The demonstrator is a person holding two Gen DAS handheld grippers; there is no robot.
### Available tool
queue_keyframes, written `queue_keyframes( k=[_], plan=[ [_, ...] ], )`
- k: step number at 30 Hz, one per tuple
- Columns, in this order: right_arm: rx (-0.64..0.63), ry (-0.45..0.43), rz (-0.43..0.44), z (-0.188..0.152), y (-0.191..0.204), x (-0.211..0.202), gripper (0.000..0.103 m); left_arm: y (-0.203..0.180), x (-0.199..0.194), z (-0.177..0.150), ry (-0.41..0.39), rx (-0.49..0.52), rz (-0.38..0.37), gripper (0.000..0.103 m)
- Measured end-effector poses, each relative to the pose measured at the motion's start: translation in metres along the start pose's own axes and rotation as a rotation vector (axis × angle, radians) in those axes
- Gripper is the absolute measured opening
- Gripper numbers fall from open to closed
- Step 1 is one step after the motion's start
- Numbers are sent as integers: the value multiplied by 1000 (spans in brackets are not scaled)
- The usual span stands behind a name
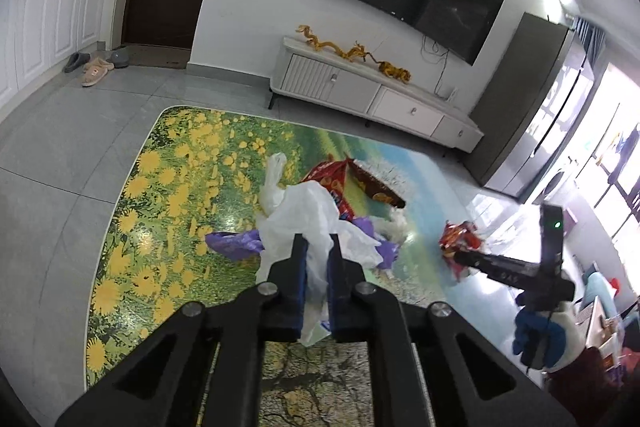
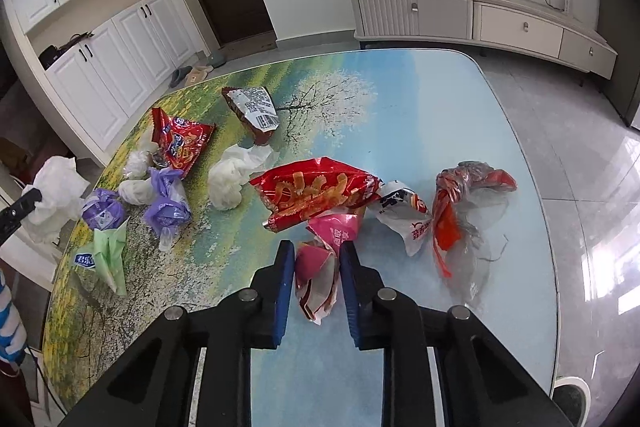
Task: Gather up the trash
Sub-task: 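Grasp the white plastic bag with the left tool while the right tool grasps the pink wrapper, then grasp the red-and-white wrapper with the right tool, holding the bag in the left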
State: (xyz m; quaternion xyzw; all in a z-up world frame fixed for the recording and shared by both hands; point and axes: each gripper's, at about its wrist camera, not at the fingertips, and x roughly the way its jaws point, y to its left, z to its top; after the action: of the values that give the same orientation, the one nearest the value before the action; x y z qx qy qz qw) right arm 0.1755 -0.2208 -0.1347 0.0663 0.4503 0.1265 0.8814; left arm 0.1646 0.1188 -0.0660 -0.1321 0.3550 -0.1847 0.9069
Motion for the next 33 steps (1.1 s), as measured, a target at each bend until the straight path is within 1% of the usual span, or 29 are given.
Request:
queue_keyframes(
  k=[2, 4, 7, 10, 13, 19, 25, 27, 28, 29, 31, 33],
  plan=[
    [2, -4, 24, -5, 3, -7, 17, -4, -9, 7, -5, -26, -40, 7],
    [7, -3, 53, -10, 4, -15, 15, -12, -18, 13, -13, -28, -61, 7],
    [6, 4, 103, -24, 7, -28, 10, -31, -33, 18, -39, 12, -59, 7],
    [0, 8, 141, -39, 10, -43, 9, -52, -43, 18, -52, 58, -52, 7],
    [-15, -3, 140, -52, 12, -60, 4, -70, -50, 16, -55, 82, -60, 7],
    [-13, -41, 120, -69, 7, -93, 4, -98, -65, 6, -66, 117, -85, 7],
    [-7, 3, 134, -90, 2, -95, 6, -111, -74, -2, -65, 136, -98, 7],
    [1, 12, 125, -99, 0, -97, 10, -113, -75, -4, -62, 140, -102, 7],
    [14, 15, 117, -103, -3, -99, 19, -114, -75, -6, -61, 143, -106, 7],
    [25, 14, 109, -107, -5, -101, 34, -115, -75, -7, -60, 146, -111, 7],
    [51, 11, 99, -117, -9, -107, 48, -116, -73, -10, -58, 154, -118, 7],
    [87, 26, 98, -128, -12, -110, 48, -119, -70, -13, -52, 162, -130, 7]
  ],
)
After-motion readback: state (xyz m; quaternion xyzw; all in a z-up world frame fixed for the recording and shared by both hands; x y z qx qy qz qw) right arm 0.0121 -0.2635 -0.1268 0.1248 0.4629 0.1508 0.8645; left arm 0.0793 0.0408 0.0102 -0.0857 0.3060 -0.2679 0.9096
